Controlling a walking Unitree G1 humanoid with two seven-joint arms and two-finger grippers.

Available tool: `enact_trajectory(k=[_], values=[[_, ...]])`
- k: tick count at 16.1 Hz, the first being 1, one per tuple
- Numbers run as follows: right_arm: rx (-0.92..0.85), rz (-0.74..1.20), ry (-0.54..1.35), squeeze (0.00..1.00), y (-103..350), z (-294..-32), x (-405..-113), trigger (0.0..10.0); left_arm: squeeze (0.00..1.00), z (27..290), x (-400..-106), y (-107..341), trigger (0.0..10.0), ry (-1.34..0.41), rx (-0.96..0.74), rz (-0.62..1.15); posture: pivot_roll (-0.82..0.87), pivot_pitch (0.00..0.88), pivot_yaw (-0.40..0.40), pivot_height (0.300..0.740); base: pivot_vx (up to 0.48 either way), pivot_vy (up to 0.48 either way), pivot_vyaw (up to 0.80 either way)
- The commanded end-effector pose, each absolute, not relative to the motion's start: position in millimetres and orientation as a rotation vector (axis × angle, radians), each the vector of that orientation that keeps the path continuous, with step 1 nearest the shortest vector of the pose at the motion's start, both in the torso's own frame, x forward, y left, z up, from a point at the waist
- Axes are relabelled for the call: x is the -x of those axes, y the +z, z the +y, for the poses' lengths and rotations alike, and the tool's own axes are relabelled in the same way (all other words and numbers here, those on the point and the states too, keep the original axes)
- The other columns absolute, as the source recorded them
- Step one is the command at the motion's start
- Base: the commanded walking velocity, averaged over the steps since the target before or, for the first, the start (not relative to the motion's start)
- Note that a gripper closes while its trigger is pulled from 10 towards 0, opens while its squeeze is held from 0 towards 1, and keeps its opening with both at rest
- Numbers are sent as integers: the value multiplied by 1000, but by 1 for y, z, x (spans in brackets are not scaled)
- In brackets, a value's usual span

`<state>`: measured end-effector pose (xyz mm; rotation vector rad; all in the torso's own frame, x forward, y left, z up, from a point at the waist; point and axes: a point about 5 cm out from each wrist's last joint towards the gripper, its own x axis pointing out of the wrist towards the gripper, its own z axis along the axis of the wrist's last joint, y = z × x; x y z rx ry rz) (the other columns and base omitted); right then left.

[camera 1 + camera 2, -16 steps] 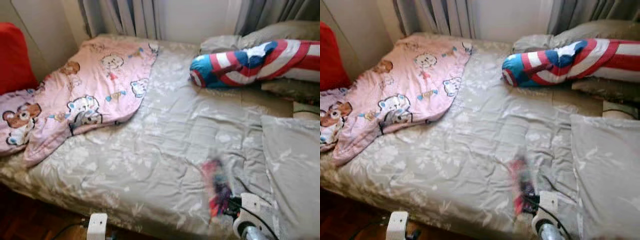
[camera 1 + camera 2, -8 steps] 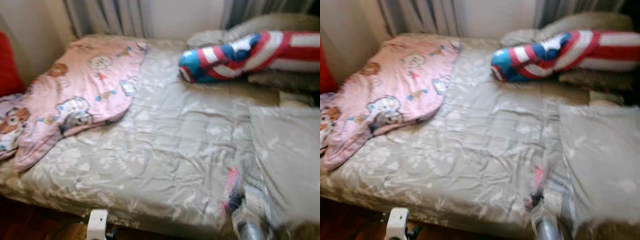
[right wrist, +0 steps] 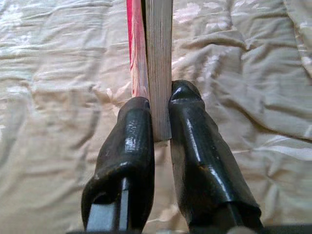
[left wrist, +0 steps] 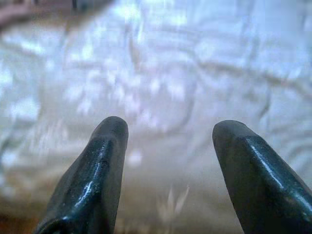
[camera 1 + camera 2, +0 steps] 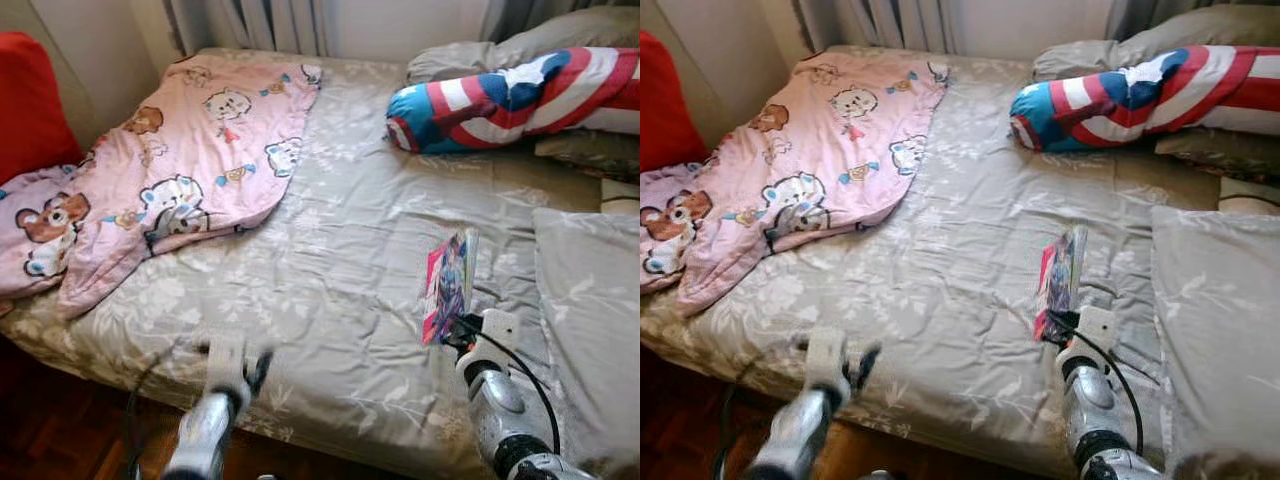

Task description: Clean up the room

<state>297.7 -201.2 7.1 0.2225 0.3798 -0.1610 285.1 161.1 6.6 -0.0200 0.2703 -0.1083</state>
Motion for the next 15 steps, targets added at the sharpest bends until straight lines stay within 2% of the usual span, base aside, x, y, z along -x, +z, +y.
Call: enact_trajectory(k=[1, 3, 5, 8, 13, 15], values=[[-194, 349, -154, 0, 10, -204, -298, 10000, 0, 164, -284, 6, 10000, -73, 36, 261, 51, 186, 28, 740, 0, 0, 0], [-178, 346, -160, 0, 5, -208, -290, 10000, 0, 172, -294, 23, 10000, -30, 48, 166, 48, 202, 25, 740, 0, 0, 0], [-181, 319, -189, 0, 4, -211, -286, 10000, 0, 181, -293, 27, 10000, -9, 41, 140, 54, 210, 24, 740, 0, 0, 0], [-134, 321, -173, 0, 1, -209, -281, 10000, 0, 180, -294, 32, 10000, -20, 28, 108, 52, 214, 24, 740, 0, 0, 0], [-94, 309, -276, 0, -1, -223, -273, 10000, 0, 182, -288, 28, 10000, -28, 15, 115, 55, 215, 31, 740, 0, 0, 0], [-79, 319, -264, 0, -3, -224, -271, 10000, 0, 182, -287, 28, 10000, -28, 12, 122, 48, 213, 29, 740, 0, 0, 0]])
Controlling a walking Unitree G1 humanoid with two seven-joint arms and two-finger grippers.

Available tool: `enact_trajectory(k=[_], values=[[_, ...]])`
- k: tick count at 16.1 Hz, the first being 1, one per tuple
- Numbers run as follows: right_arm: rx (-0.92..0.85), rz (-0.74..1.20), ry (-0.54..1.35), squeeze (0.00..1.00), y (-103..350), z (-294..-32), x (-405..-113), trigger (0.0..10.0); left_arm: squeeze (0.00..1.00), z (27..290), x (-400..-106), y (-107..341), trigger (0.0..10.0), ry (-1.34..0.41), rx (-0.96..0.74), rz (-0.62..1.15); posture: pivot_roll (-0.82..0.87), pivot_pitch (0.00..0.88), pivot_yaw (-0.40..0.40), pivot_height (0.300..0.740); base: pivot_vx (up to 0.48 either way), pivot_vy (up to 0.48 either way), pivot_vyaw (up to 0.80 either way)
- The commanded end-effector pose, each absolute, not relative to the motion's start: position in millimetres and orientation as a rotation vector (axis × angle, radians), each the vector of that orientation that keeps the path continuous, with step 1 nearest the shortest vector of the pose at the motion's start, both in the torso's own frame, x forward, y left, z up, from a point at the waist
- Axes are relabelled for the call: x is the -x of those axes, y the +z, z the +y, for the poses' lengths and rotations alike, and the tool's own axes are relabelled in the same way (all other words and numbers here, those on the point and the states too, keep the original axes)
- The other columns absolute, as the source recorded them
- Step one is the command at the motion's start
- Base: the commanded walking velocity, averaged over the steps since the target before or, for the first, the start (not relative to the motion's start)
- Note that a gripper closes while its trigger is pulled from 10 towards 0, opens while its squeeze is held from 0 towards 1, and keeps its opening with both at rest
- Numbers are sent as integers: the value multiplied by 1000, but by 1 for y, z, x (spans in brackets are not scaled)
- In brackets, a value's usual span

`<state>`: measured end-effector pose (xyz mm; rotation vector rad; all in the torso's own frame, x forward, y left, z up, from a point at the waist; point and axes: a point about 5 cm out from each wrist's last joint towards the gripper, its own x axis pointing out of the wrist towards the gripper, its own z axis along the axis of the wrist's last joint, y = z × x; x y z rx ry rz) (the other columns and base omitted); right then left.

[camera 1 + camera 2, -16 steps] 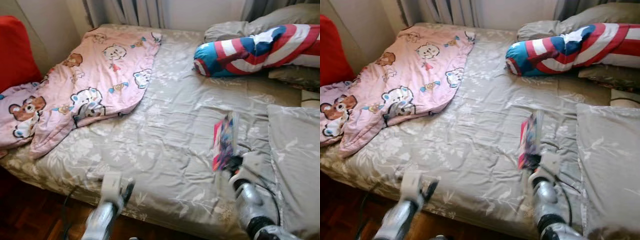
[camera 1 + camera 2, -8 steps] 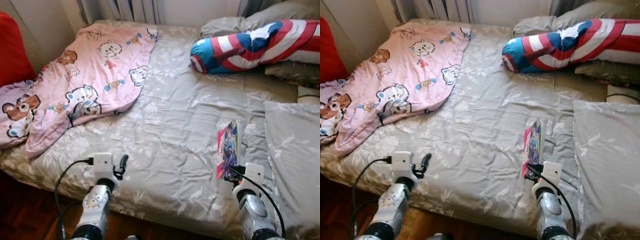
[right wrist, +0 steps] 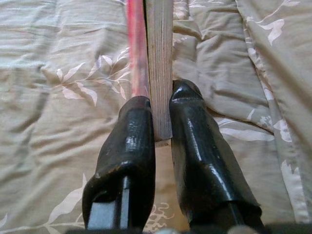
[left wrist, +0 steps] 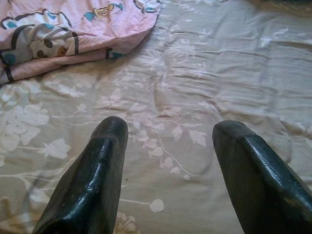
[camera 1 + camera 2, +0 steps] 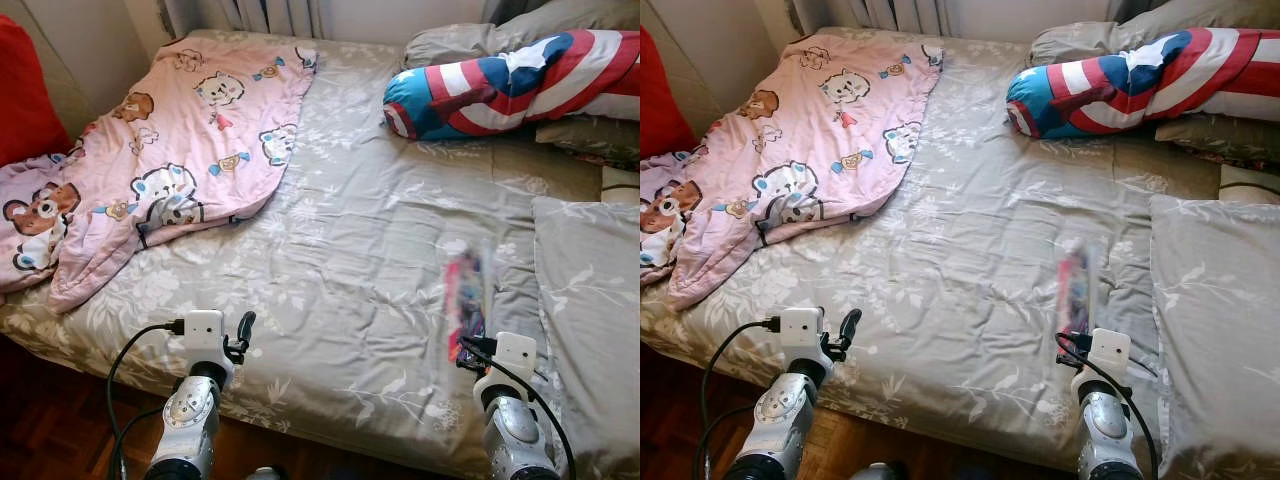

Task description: Clean up the room

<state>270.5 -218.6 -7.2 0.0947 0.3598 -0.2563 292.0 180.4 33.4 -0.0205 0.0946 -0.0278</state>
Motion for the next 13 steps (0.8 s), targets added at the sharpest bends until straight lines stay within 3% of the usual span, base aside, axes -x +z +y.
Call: enact_trajectory(k=[1, 3, 7, 13], values=[[-72, 326, -263, 0, -3, -224, -270, 10000, 0, 182, -288, 28, 10000, -28, 12, 122, 48, 213, 29, 740, 0, 0, 0], [-62, 337, -266, 0, -4, -224, -270, 10000, 0, 180, -288, 29, 10000, -34, 12, 119, 49, 211, 29, 740, 0, 0, 0], [-73, 351, -274, 0, -6, -222, -270, 10000, 0, 179, -285, 27, 10000, -40, 10, 125, 48, 212, 31, 700, 0, 0, 0], [-110, 365, -265, 0, -6, -217, -273, 10000, 0, 183, -284, 28, 10000, -33, 3, 121, 60, 215, 34, 695, 0, 0, 0]])
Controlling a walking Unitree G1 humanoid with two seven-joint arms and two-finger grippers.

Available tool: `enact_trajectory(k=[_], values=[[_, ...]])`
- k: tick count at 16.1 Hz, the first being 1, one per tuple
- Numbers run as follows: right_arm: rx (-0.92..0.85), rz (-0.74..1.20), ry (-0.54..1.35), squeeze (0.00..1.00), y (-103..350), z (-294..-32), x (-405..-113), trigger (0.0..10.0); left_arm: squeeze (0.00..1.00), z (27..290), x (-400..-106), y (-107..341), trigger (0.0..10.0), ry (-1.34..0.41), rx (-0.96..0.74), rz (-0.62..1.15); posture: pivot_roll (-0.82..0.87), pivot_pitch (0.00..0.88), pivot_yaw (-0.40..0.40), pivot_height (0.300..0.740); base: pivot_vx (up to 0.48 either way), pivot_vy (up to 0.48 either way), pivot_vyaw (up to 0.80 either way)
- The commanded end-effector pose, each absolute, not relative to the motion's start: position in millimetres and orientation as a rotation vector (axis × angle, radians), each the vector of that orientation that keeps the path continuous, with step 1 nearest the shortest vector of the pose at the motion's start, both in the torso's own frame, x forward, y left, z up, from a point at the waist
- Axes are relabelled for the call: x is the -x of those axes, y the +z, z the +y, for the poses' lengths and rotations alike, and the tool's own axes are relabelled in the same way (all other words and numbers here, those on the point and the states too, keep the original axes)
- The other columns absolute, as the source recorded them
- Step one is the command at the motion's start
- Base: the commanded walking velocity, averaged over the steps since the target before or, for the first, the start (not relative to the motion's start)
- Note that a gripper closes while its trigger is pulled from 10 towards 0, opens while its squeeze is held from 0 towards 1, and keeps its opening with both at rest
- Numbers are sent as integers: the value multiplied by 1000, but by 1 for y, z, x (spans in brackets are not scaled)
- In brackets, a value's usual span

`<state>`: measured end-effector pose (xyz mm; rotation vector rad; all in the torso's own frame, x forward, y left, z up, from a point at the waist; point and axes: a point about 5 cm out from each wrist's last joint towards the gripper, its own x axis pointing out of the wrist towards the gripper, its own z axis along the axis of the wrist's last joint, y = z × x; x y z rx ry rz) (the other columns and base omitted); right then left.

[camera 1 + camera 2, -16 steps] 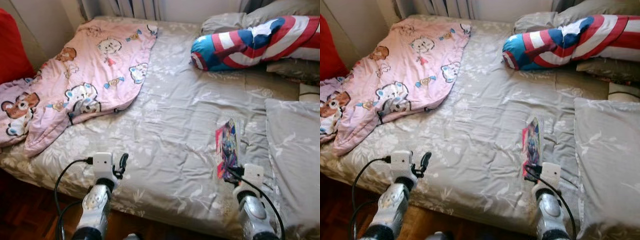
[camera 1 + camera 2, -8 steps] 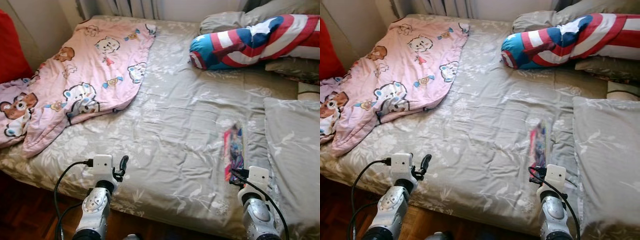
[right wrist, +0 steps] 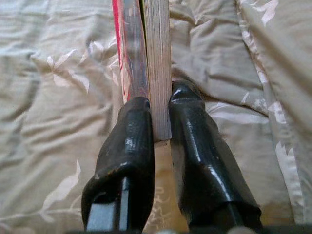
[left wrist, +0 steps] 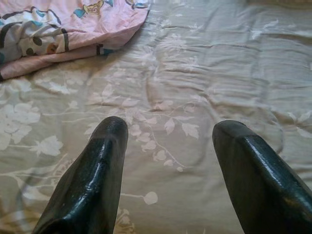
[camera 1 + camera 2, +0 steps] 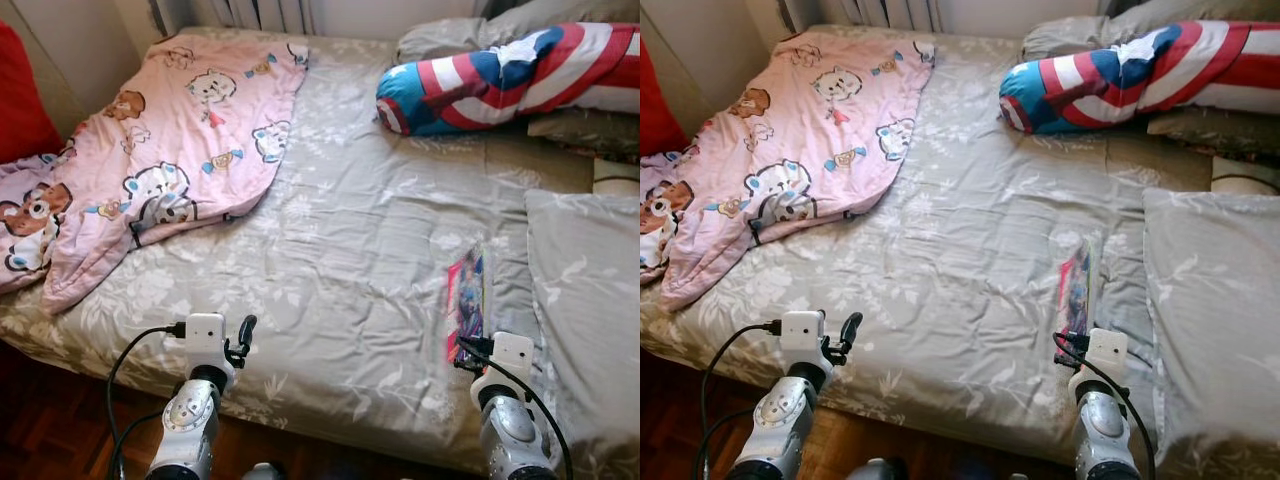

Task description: Clean up the room

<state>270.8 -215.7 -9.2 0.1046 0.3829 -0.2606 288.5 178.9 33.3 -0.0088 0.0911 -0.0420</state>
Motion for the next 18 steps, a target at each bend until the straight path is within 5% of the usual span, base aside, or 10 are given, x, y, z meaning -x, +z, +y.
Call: enact_trajectory(k=[1, 18], values=[[-116, 358, -265, 0, -6, -217, -273, 10000, 0, 183, -285, 29, 10000, -34, 3, 120, 60, 215, 34, 685, 0, 0, 0], [-141, 351, -187, 0, 11, -214, -296, 10000, 0, 185, -287, 33, 10000, -35, 4, 109, 68, 206, 42, 661, 0, 0, 0]])
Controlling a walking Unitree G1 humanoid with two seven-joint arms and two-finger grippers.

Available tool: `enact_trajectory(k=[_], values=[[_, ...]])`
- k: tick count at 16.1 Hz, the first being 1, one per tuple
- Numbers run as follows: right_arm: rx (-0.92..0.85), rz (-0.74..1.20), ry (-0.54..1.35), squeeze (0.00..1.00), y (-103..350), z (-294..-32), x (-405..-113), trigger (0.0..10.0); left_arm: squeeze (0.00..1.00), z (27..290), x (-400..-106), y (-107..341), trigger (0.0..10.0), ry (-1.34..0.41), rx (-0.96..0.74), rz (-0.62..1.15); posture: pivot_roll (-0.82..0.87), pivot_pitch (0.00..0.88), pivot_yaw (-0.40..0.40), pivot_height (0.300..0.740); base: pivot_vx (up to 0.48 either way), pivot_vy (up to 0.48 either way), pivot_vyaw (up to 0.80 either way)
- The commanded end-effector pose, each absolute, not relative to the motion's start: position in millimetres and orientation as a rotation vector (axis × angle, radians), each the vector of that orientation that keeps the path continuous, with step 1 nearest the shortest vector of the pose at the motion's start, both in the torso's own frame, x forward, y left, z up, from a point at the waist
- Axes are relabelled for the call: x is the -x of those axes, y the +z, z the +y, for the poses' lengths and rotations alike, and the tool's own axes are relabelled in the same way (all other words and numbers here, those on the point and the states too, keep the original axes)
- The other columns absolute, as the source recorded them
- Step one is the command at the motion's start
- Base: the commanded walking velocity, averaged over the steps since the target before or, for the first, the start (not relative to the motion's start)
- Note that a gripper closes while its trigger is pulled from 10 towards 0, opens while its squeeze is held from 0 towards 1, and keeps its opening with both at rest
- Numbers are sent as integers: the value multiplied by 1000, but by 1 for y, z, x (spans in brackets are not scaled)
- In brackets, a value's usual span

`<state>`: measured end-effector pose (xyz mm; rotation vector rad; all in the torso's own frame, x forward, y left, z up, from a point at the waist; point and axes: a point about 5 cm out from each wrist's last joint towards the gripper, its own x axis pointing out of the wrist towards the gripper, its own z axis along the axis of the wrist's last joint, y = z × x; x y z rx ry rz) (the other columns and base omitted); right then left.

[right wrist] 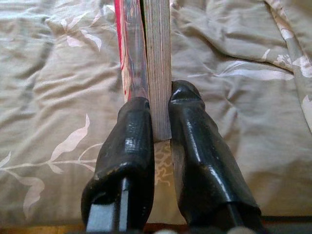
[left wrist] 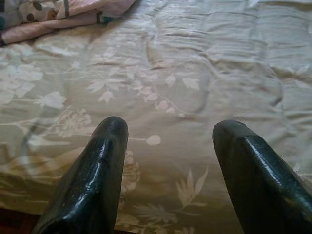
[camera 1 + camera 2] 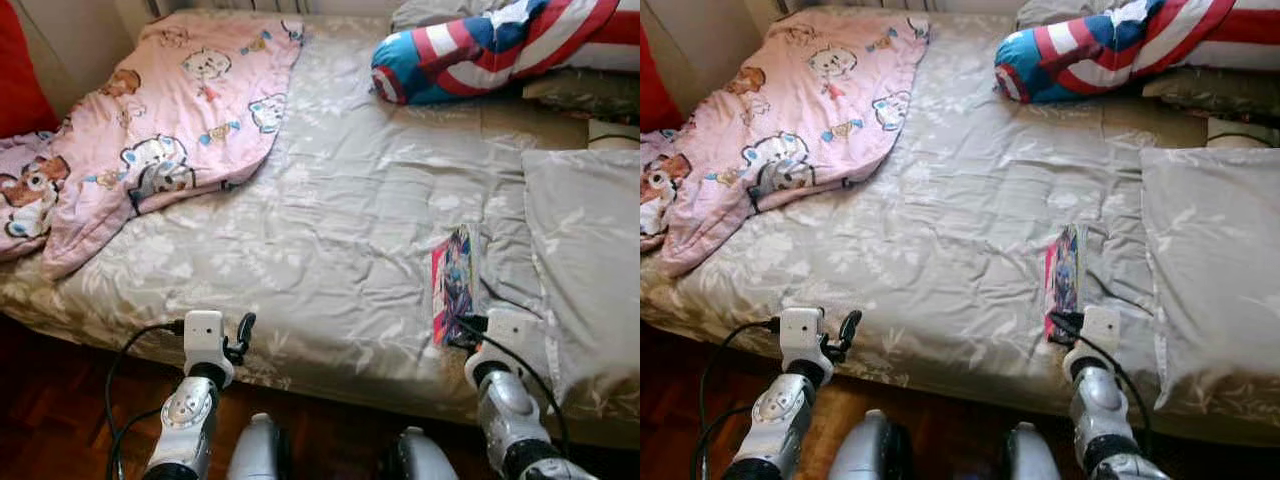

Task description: Clean up the room

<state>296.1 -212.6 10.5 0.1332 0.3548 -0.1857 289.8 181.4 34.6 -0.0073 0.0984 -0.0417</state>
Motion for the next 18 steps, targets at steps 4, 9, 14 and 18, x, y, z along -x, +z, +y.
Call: enact_trajectory(k=[4, 9, 14, 18], values=[[-112, 382, -217, 0, 7, -218, -293, 10000, 0, 185, -287, 33, 10000, -36, 2, 113, 71, 198, 46, 661, 0, 0, 0], [-105, 388, -239, 0, 7, -223, -291, 10000, 0, 186, -288, 32, 10000, -39, -1, 123, 74, 195, 49, 661, 0, 0, 0], [-109, 393, -252, 0, 5, -224, -288, 10000, 0, 184, -285, 29, 10000, -59, -18, 138, 74, 198, 51, 661, 0, 0, 0], [-107, 391, -255, 0, 5, -225, -289, 10000, 0, 184, -285, 29, 10000, -56, -12, 137, 74, 203, 50, 661, 120, 0, 0]])
